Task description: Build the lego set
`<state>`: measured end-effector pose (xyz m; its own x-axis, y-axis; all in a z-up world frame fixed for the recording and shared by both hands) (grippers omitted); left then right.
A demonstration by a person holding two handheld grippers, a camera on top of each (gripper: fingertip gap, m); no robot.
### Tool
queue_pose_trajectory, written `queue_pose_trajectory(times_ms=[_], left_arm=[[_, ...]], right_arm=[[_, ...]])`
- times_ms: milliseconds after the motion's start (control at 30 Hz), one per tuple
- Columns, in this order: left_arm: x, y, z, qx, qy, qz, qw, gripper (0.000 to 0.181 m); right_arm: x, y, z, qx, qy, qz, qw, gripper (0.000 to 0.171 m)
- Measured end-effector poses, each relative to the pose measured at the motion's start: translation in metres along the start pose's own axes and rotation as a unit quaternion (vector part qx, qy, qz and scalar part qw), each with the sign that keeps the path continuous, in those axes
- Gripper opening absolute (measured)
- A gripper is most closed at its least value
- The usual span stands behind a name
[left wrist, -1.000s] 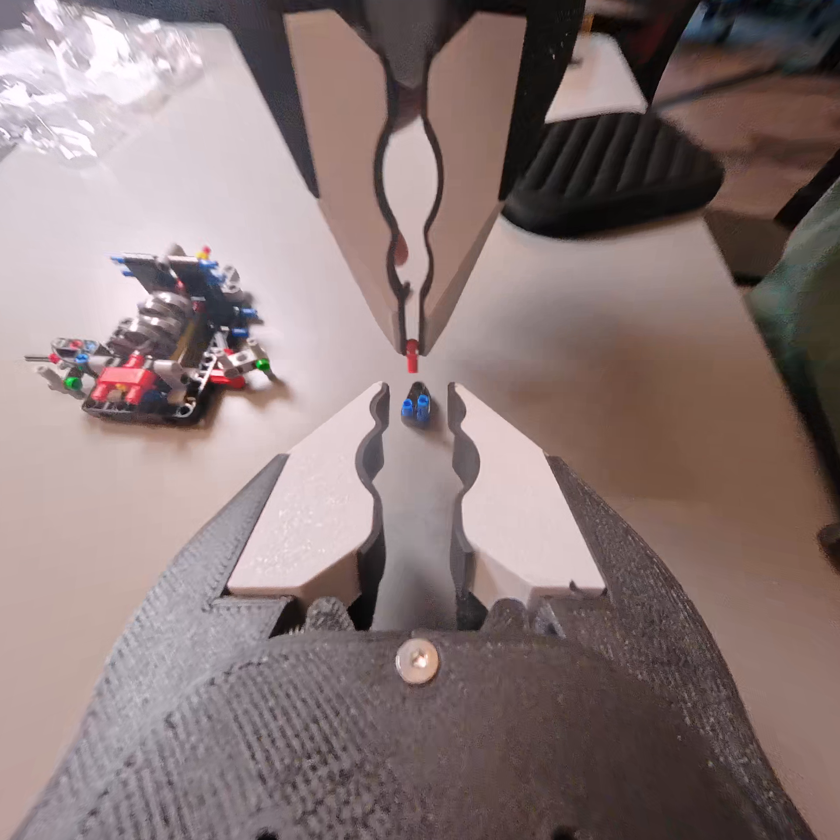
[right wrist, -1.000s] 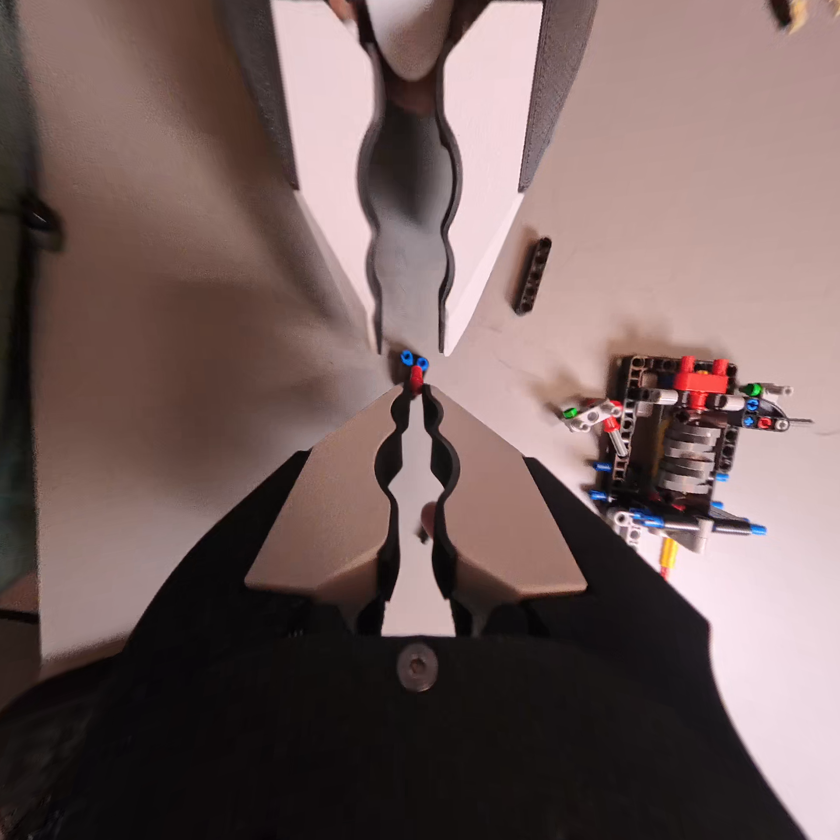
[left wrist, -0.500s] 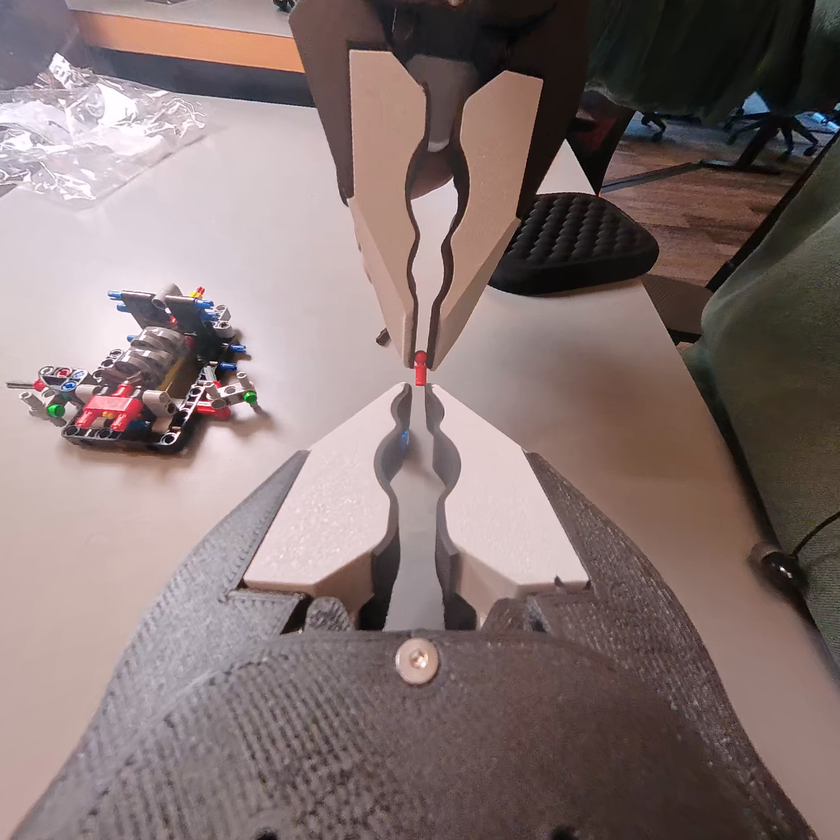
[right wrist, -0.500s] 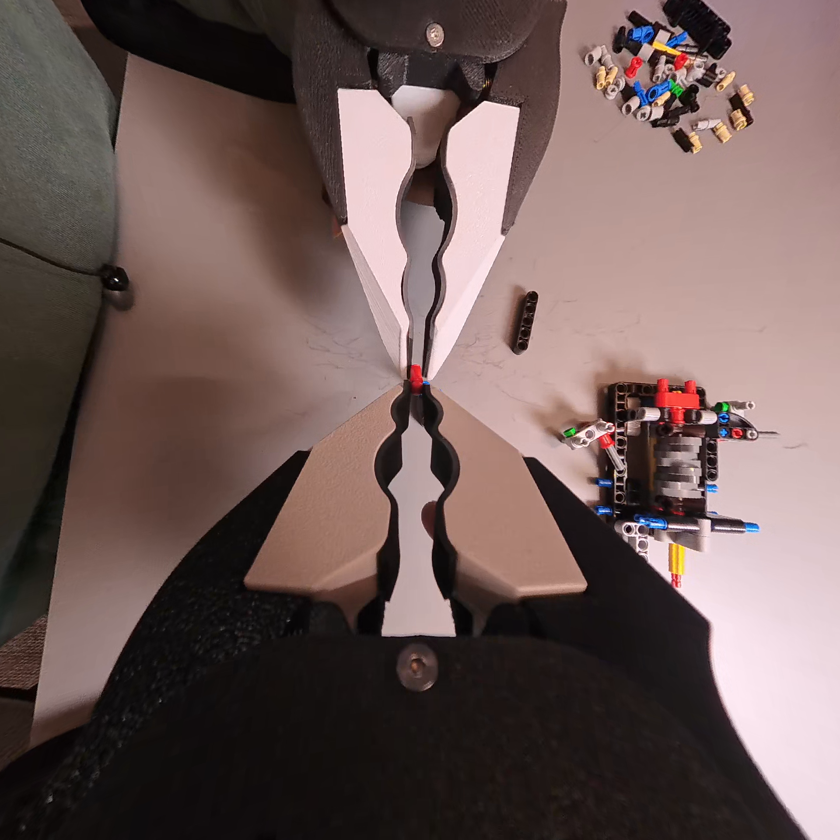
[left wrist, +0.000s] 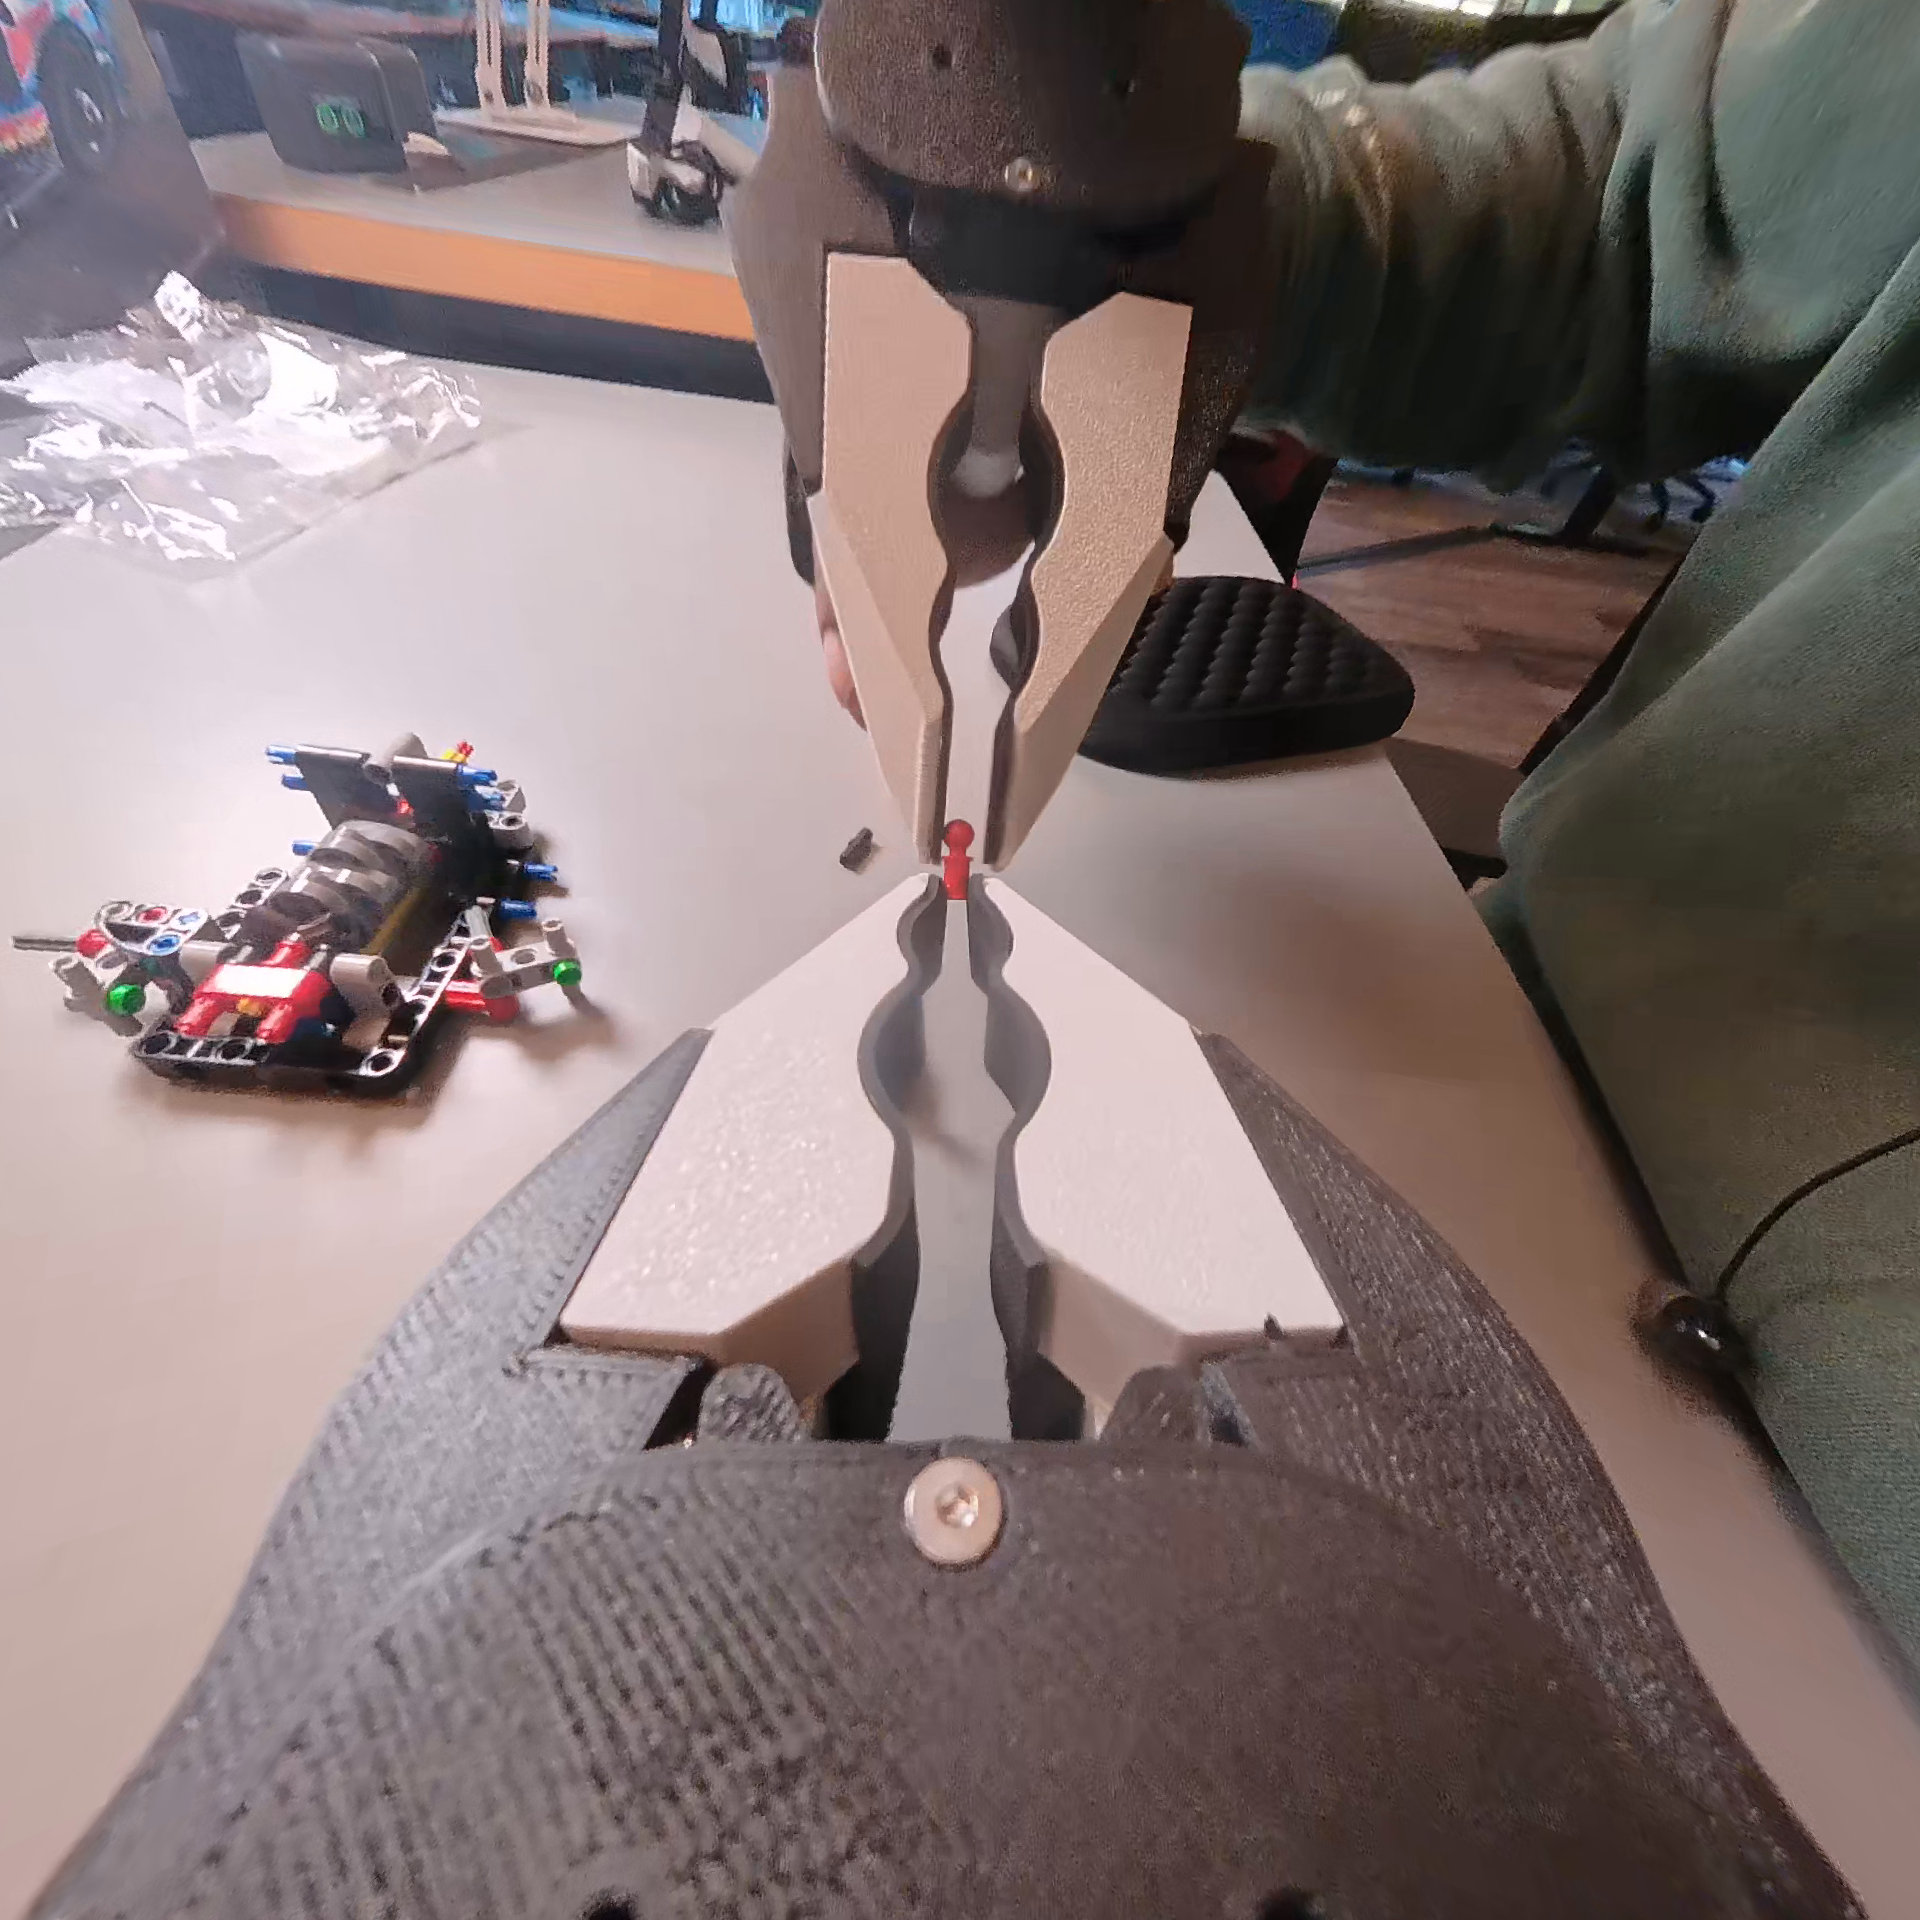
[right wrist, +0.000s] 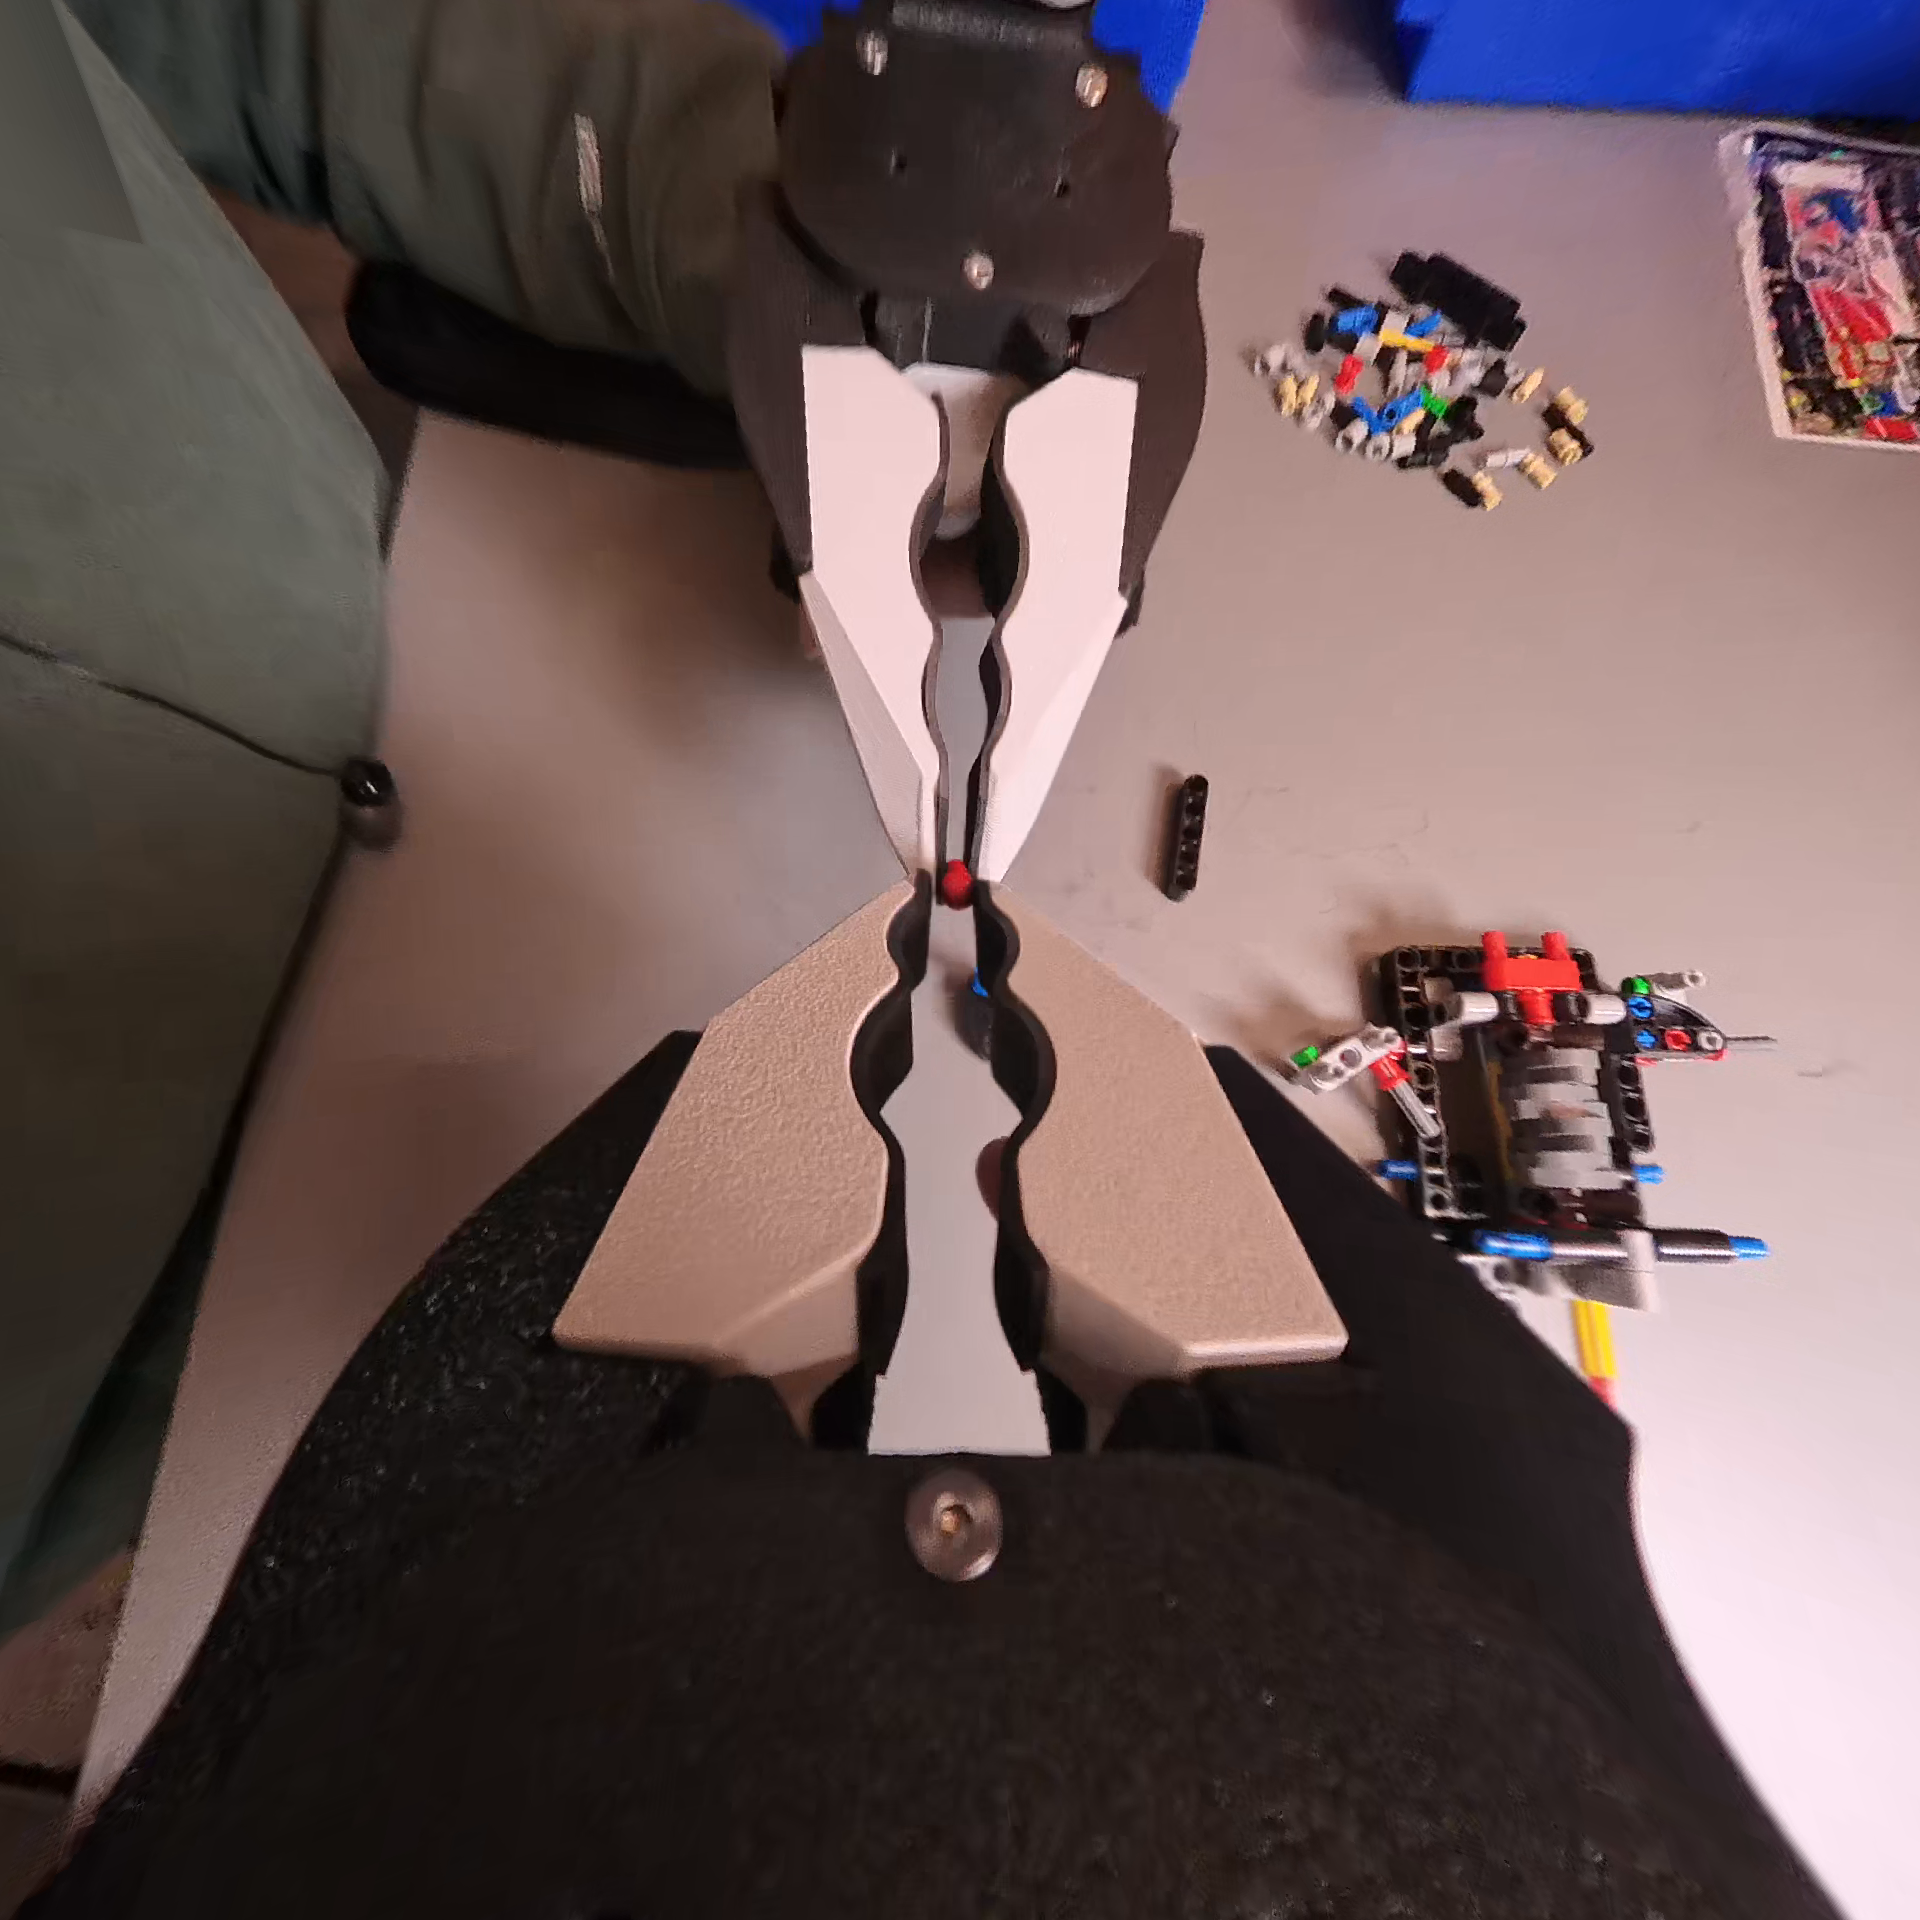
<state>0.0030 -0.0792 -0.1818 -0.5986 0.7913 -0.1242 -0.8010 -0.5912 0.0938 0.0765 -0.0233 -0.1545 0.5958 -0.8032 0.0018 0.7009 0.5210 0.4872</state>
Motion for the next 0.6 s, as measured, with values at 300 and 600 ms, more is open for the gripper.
queue_pose_trajectory(times_ms=[300,600], left_arm=[[-0.0018,0.0002,0.0045,-0.022,0.000,-0.004,1.000,0.001],[-0.0024,0.0020,0.0075,-0.034,-0.003,-0.002,0.999,0.002]], right_arm=[[0.0003,0.0046,0.0000,-0.075,-0.054,-0.003,0.996,0.005],[-0.0008,0.0059,0.0033,-0.083,-0.059,-0.002,0.995,0.003]])
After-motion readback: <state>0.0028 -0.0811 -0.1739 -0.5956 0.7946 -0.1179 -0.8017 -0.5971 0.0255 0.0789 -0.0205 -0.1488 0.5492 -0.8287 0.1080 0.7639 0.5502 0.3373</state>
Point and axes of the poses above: each gripper's, where its closed fingertips meet, y back along the fingers, z out of its top, x = y × z across the jaws, the point moved 6 cm from there along y, back along the fingers, and after that the axes turned 10 degrees about -x, right-handed, at the moved point
